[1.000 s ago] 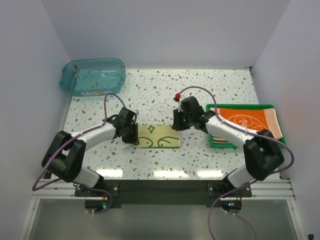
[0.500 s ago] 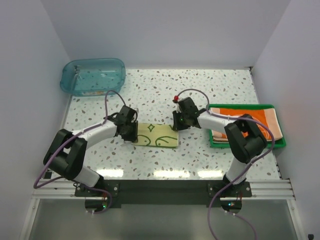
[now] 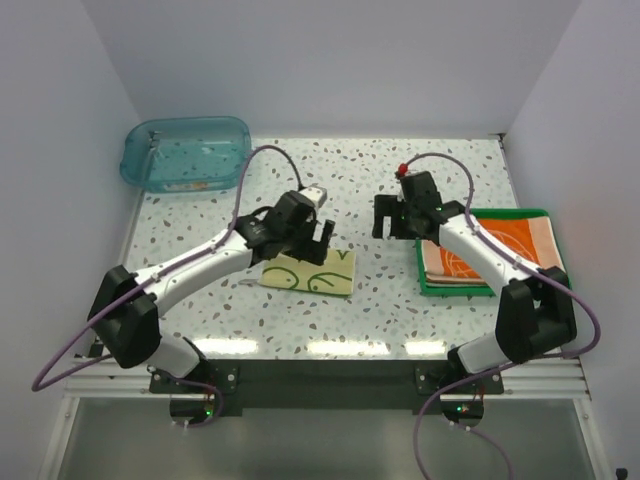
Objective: Fold and stack the towels
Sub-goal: Fold the towel
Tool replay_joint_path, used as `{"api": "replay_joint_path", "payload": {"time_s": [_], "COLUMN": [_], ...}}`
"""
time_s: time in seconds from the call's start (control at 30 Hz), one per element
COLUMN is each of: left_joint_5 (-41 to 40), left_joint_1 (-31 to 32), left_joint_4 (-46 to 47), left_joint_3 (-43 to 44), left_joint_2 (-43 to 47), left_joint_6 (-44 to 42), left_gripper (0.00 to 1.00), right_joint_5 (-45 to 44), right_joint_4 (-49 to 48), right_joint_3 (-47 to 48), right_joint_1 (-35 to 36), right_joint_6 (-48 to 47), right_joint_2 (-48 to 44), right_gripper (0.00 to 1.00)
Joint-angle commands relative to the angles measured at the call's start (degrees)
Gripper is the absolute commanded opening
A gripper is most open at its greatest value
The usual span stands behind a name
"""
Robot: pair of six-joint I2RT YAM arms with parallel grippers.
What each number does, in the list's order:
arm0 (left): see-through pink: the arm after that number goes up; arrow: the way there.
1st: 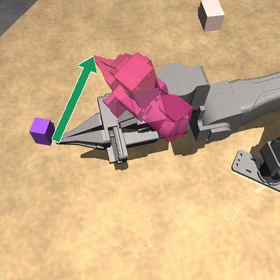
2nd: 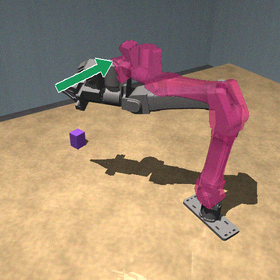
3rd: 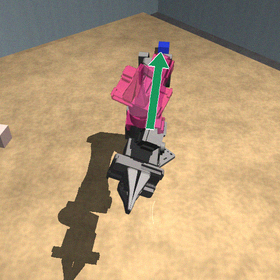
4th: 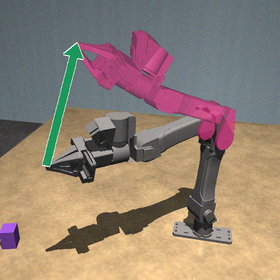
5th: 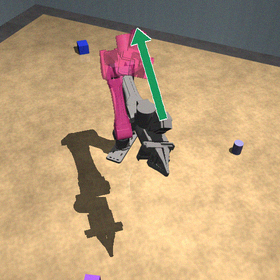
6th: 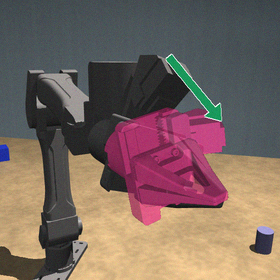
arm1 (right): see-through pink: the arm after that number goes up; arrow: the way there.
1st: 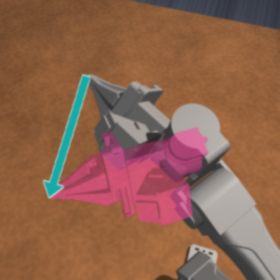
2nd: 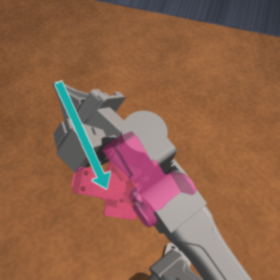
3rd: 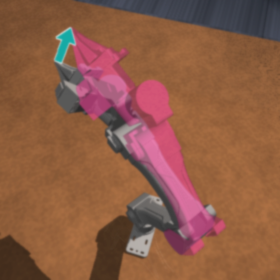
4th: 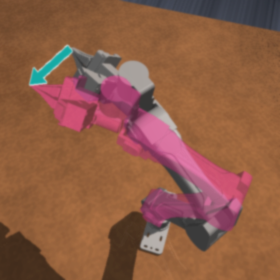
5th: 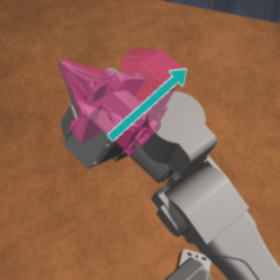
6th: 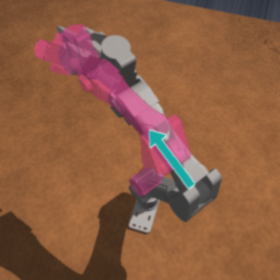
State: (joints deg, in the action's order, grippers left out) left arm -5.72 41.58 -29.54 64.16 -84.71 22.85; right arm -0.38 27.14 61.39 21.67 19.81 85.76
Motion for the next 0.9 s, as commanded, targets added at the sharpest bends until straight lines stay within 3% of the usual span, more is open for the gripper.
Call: {"api": "replay_joint_path", "payload": {"time_s": [0.0,0.1,0.27,0.43,0.63,0.87], "left_joint_5": [-6.75,-9.30,-11.86,-11.95,-11.60,-10.98], "left_joint_1": [7.79,13.51,18.96,20.73,21.17,21.26], "left_joint_4": [-2.80,-4.21,-5.97,-6.23,-5.62,-6.06], "left_joint_3": [4.47,8.78,16.42,21.43,22.15,20.92], "left_joint_2": [-2.73,-8.97,-18.90,-25.58,-29.81,-32.36], "left_joint_6": [-1.23,-1.41,-2.99,-4.57,-5.62,-5.01], "left_gripper": [0.96,0.95,0.79,0.64,0.56,0.53], "right_joint_5": [-7.95,-12.25,-15.70,-17.11,-16.93,-16.23], "right_joint_4": [7.13,9.24,11.27,11.98,11.98,11.62], "right_joint_3": [1.19,1.28,0.67,-0.91,-1.88,-2.06], "right_joint_1": [-0.40,-1.28,-1.98,-2.51,-3.04,-3.48], "right_joint_6": [-0.12,-0.21,0.66,2.07,2.42,2.69], "right_joint_2": [-4.54,-7.09,-9.02,-9.90,-10.43,-10.96], "right_gripper": [0.99,0.99,0.99,0.99,0.99,0.99]}}
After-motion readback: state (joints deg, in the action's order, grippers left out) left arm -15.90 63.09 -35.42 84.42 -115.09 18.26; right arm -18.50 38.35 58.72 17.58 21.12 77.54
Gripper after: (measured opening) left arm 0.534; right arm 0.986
